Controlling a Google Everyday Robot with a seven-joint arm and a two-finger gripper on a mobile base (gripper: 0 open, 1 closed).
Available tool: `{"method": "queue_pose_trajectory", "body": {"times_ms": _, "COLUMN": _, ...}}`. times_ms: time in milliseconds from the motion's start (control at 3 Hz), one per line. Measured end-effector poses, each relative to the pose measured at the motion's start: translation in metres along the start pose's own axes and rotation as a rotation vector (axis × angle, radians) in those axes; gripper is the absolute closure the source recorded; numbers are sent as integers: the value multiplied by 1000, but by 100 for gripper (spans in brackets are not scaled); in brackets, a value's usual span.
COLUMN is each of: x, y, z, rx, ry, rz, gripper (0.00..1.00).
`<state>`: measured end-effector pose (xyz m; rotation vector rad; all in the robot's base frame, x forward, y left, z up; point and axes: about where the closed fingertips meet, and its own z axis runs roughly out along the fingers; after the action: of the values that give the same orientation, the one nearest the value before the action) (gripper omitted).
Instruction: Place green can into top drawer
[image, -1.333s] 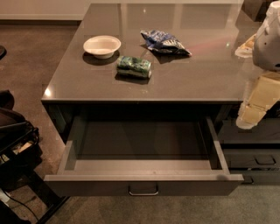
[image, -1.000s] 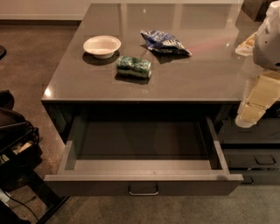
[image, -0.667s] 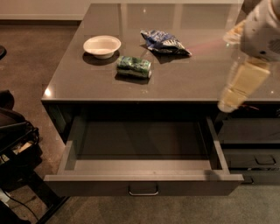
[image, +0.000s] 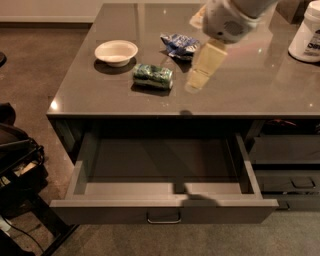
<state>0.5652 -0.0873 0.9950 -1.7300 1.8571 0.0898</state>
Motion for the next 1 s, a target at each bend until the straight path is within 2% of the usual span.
{"method": "queue_pose_trajectory", "body": {"times_ms": 333, "x": -32, "y": -32, "z": 84, "rx": -73, "ry": -65, "rz": -31, "gripper": 0}}
{"method": "queue_pose_trajectory", "body": {"times_ms": 667, "x": -32, "y": -33, "z": 88, "rx": -78, "ry": -67, "rz": -31, "gripper": 0}}
{"method": "queue_pose_trajectory", "body": {"times_ms": 1000, "x": -25, "y": -35, "z": 90, "rx": -70, "ry": -59, "rz": -2, "gripper": 0}}
